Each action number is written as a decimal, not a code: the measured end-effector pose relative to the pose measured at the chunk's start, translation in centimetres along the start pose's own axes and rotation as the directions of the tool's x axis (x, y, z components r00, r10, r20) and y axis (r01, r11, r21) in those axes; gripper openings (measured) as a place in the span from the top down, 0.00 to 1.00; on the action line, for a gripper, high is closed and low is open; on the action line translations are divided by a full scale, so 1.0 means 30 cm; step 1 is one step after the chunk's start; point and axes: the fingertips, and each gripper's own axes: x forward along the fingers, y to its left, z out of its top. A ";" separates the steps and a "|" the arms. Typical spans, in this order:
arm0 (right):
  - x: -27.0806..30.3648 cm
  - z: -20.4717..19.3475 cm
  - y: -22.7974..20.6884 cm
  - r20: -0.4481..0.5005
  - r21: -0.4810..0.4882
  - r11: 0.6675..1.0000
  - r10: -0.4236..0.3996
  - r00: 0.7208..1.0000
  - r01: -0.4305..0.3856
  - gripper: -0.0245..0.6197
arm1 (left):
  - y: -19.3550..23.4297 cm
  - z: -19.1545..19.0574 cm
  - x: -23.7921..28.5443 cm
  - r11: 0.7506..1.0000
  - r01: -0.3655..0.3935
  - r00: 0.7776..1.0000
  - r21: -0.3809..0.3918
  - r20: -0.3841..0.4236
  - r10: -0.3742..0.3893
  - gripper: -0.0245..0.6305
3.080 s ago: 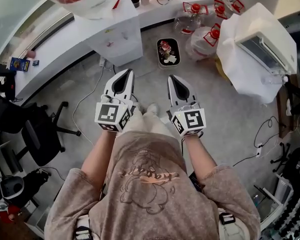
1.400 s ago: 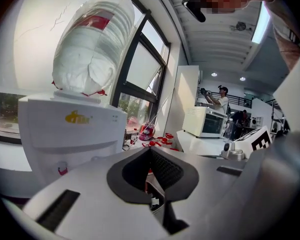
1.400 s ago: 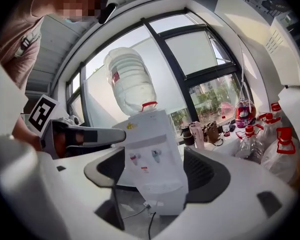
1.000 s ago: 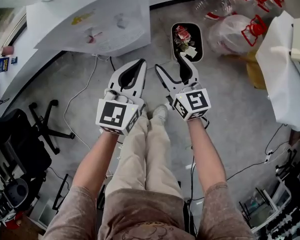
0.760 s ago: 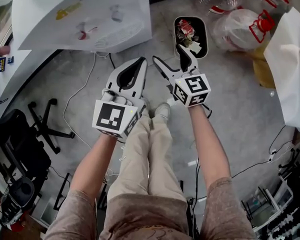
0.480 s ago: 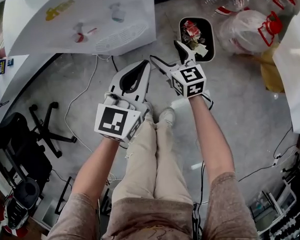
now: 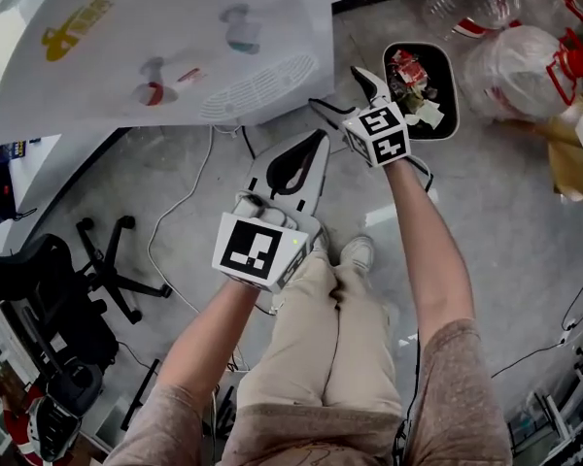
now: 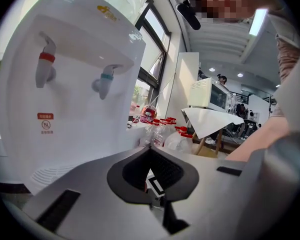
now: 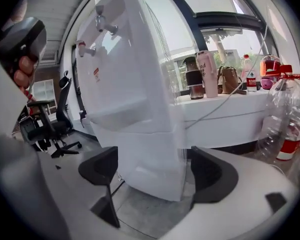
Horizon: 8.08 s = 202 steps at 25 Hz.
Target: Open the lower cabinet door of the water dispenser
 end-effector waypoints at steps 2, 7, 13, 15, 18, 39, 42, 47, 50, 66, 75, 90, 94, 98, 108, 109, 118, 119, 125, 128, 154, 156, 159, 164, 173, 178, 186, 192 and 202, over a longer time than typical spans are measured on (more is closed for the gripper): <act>0.046 -0.027 -0.005 -0.007 -0.019 1.000 0.016 1.000 -0.016 0.28 | 0.010 -0.028 0.011 1.000 0.009 1.000 -0.003 -0.008 -0.009 0.94; 0.146 -0.052 -0.006 -0.021 -0.082 0.995 0.053 0.998 -0.054 0.28 | 0.025 -0.088 0.027 1.000 0.021 0.999 -0.014 -0.030 -0.022 0.94; 0.188 -0.025 -0.017 0.013 -0.068 0.995 0.068 0.998 -0.067 0.34 | 0.036 -0.123 0.035 0.999 0.015 0.999 -0.030 -0.050 -0.016 0.94; 0.190 -0.026 -0.028 0.007 -0.080 0.995 0.057 0.998 -0.057 0.38 | 0.042 -0.125 0.035 0.999 0.014 0.999 -0.030 -0.041 -0.015 0.94; 0.200 -0.032 -0.031 -0.007 -0.097 0.993 0.071 0.997 -0.071 0.37 | 0.038 -0.135 0.036 0.999 0.024 0.999 -0.025 -0.046 -0.025 0.94; 0.103 -0.084 0.004 0.044 -0.015 1.000 0.022 0.999 -0.021 0.45 | 0.043 -0.152 0.053 0.998 0.023 1.000 -0.061 -0.020 -0.024 0.94; 0.064 -0.109 0.025 0.040 0.003 1.000 0.004 0.999 -0.004 0.47 | 0.019 -0.154 0.042 0.997 0.029 0.999 -0.069 -0.024 -0.031 0.94; -0.011 -0.166 0.077 -0.012 0.013 1.000 -0.017 1.000 0.017 0.51 | -0.028 -0.149 -0.011 0.996 0.038 0.998 -0.079 -0.053 -0.042 0.94; -0.060 -0.203 0.116 -0.056 0.005 1.000 -0.013 0.998 0.013 0.54 | -0.053 -0.145 -0.047 0.996 0.038 0.997 -0.086 -0.067 -0.044 0.94; -0.215 -0.333 0.317 -0.167 -0.065 0.998 -0.026 0.986 0.015 0.70 | -0.069 -0.137 -0.196 0.995 0.001 0.996 -0.097 -0.089 -0.010 0.94; -0.267 -0.397 0.478 -0.179 -0.041 0.999 0.018 0.984 -0.025 0.71 | -0.067 -0.146 -0.268 0.993 -0.039 0.995 -0.112 -0.098 0.028 0.94; -0.273 -0.500 0.809 -0.226 -0.063 0.985 0.140 0.964 -0.158 0.89 | -0.053 -0.154 -0.347 0.989 -0.094 0.992 -0.119 -0.100 0.082 0.94; -0.250 -0.517 0.879 -0.243 -0.052 0.977 0.189 0.951 -0.207 0.90 | -0.026 -0.158 -0.384 0.987 -0.112 0.990 -0.112 -0.100 0.101 0.94; -0.236 -0.524 0.935 -0.250 -0.049 0.970 0.221 0.943 -0.240 0.93 | 0.008 -0.159 -0.419 0.982 -0.148 0.986 -0.118 -0.100 0.136 0.94; -0.318 -0.364 0.938 -0.203 -0.056 0.966 0.238 0.950 -0.254 0.95 | 0.016 -0.101 -0.523 0.978 -0.180 0.981 -0.110 -0.098 0.169 0.94; -0.339 -0.329 0.928 -0.192 -0.057 0.967 0.234 0.953 -0.248 0.95 | 0.007 -0.086 -0.534 0.977 -0.181 0.980 -0.109 -0.098 0.171 0.94; -0.660 0.206 0.804 -0.003 -0.037 0.993 0.112 0.994 -0.112 0.95 | -0.075 0.245 -0.627 0.981 -0.181 0.982 -0.069 -0.060 0.177 0.94; -0.707 0.281 0.799 0.019 -0.047 0.993 0.106 0.994 -0.105 0.95 | -0.089 0.297 -0.636 0.982 -0.180 0.983 -0.061 -0.051 0.177 0.94; -0.980 0.688 0.826 0.138 -0.070 0.997 0.047 0.989 -0.037 0.95 | -0.166 0.560 -0.734 0.987 -0.157 0.988 -0.038 -0.006 0.157 0.94; -1.096 0.842 0.863 0.195 -0.068 0.998 -0.001 0.981 0.014 0.95 | -0.200 0.659 -0.810 0.990 -0.134 0.991 -0.044 0.022 0.135 0.94; -1.818 1.444 0.790 0.462 -0.034 0.966 -0.211 0.861 0.255 0.95 | -0.539 1.229 -0.909 0.998 -0.013 0.982 0.060 0.189 0.002 0.94; -1.813 1.440 0.786 0.460 -0.042 0.963 -0.217 0.861 0.265 0.95 | -0.536 1.232 -0.897 0.996 -0.024 0.980 0.081 0.200 0.008 0.94; -1.800 1.431 0.781 0.461 -0.049 0.961 -0.221 0.860 0.273 0.95 | -0.521 1.226 -0.880 0.994 -0.036 0.976 0.098 0.215 0.014 0.94; -1.760 1.390 0.745 0.449 -0.059 0.954 -0.238 0.861 0.295 0.95 | -0.486 1.176 -0.838 0.993 -0.047 0.977 0.110 0.213 0.023 0.94; -1.698 1.331 0.692 0.399 0.019 0.952 -0.288 0.871 0.306 0.95 | -0.429 1.105 -0.821 0.992 -0.084 0.983 0.091 0.171 0.067 0.94; -1.674 1.337 0.703 0.405 0.018 0.955 -0.279 0.871 0.297 0.95 | -0.413 1.125 -0.828 0.992 -0.092 0.981 0.088 0.178 0.076 0.94; -1.671 1.339 0.699 0.406 0.033 0.950 -0.298 0.864 0.312 0.96 | -0.386 1.126 -0.834 0.992 -0.102 0.980 0.069 0.180 0.089 0.94; -1.668 1.342 0.697 0.404 0.038 0.947 -0.308 0.861 0.320 0.95 | -0.379 1.123 -0.829 0.993 -0.102 0.980 0.062 0.179 0.090 0.94; -1.659 1.350 0.712 0.407 0.029 0.948 -0.300 0.863 0.316 0.95 | -0.370 1.125 -0.838 0.993 -0.110 0.977 0.051 0.187 0.099 0.94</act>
